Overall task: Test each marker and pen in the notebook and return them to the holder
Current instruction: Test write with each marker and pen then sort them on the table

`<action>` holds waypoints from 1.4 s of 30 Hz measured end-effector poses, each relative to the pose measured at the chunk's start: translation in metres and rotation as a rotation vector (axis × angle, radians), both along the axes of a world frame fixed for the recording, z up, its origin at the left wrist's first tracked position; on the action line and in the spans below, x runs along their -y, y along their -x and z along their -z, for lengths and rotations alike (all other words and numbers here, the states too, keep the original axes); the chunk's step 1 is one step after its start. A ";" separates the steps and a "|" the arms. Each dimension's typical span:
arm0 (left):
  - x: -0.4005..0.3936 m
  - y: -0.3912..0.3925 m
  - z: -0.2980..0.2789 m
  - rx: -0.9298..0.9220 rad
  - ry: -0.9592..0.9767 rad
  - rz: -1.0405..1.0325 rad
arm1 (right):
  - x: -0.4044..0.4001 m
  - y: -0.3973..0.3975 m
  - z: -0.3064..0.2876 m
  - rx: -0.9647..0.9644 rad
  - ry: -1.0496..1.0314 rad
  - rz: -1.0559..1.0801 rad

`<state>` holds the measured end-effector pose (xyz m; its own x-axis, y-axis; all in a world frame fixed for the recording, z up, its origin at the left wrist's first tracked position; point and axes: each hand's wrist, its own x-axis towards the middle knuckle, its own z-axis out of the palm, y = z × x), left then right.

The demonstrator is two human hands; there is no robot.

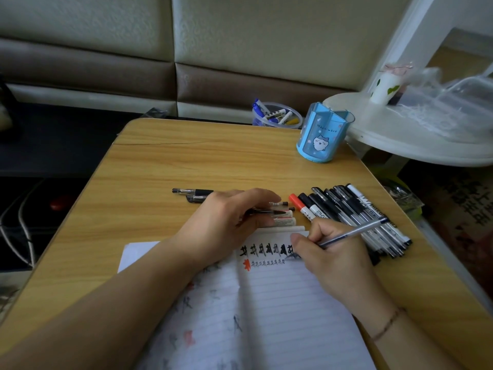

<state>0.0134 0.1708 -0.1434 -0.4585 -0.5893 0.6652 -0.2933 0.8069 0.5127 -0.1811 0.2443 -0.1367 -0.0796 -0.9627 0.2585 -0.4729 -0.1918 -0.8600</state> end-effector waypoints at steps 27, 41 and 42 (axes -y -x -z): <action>0.001 0.000 -0.001 0.008 0.059 0.085 | -0.010 0.000 -0.021 0.465 -0.007 -0.139; -0.006 0.008 -0.006 -0.037 0.033 0.107 | -0.011 -0.007 -0.020 0.387 0.085 -0.059; -0.006 0.007 -0.006 -0.040 0.033 0.102 | -0.011 -0.007 -0.019 0.388 0.088 -0.072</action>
